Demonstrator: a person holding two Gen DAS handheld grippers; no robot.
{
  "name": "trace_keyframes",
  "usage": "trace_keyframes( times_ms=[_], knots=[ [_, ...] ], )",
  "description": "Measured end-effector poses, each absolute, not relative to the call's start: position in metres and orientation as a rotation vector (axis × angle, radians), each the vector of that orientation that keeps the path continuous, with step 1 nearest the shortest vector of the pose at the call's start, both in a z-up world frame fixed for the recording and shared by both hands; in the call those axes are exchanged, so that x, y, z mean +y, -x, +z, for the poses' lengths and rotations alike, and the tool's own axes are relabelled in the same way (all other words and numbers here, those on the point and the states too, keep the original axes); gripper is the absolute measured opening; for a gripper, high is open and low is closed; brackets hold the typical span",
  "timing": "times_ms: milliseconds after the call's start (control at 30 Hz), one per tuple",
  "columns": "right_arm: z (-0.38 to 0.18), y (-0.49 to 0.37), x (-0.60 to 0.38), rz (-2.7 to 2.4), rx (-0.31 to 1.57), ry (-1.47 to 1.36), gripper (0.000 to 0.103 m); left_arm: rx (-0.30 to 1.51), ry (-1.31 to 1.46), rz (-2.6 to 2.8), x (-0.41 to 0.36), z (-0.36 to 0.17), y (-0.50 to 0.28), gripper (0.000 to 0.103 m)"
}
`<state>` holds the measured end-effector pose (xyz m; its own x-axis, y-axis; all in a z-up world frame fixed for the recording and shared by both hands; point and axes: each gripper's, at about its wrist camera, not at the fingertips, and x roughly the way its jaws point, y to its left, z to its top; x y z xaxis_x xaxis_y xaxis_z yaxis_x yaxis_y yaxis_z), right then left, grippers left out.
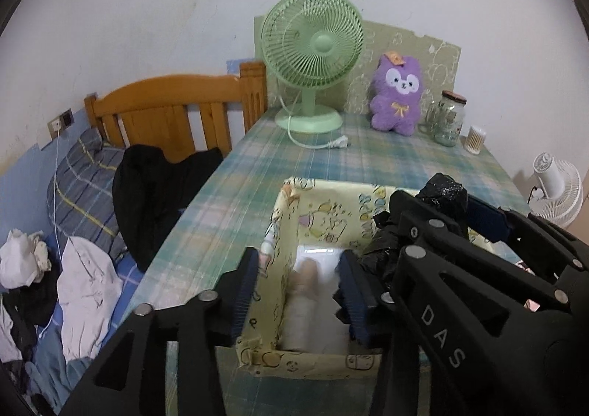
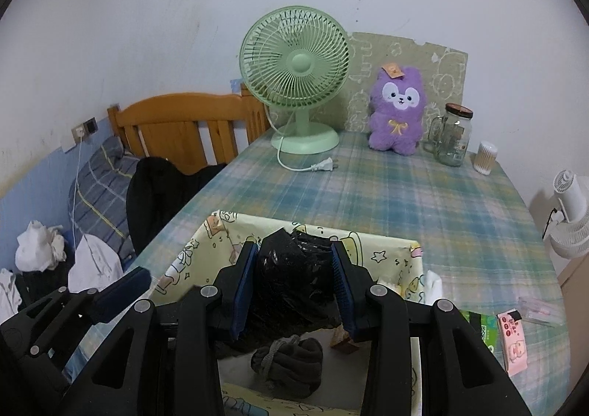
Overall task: Organize soft objects
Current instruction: 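Open the left tool over the box while the right tool releases the black bag into it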
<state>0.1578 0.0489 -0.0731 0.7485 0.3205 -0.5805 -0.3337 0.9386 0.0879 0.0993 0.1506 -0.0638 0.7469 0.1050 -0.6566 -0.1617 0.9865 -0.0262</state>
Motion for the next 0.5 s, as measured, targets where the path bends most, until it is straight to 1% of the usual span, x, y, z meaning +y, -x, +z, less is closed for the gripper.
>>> trace_keyframes(
  times_ms=[167,267,333,367,433,500],
  knots=[
    [-0.077,-0.161,0.055,0.379,0.647,0.024,0.043,0.722,0.093,0.151,0.155,-0.068,-0.099,0.069],
    [-0.079,-0.161,0.058,0.401,0.657,0.016,0.043,0.726,0.096,0.155,0.157,-0.069,-0.100,0.078],
    [-0.081,-0.163,0.059,0.416,0.670,0.005,0.043,0.729,0.100,0.153,0.158,-0.070,-0.100,0.082],
    [-0.082,-0.164,0.059,0.420,0.674,0.004,0.045,0.731,0.098,0.156,0.158,-0.070,-0.100,0.082],
    [-0.083,-0.164,0.060,0.432,0.679,0.002,0.051,0.732,0.096,0.158,0.158,-0.070,-0.101,0.083],
    [-0.083,-0.164,0.060,0.449,0.679,-0.010,0.066,0.730,0.097,0.159,0.158,-0.070,-0.100,0.085]
  ],
)
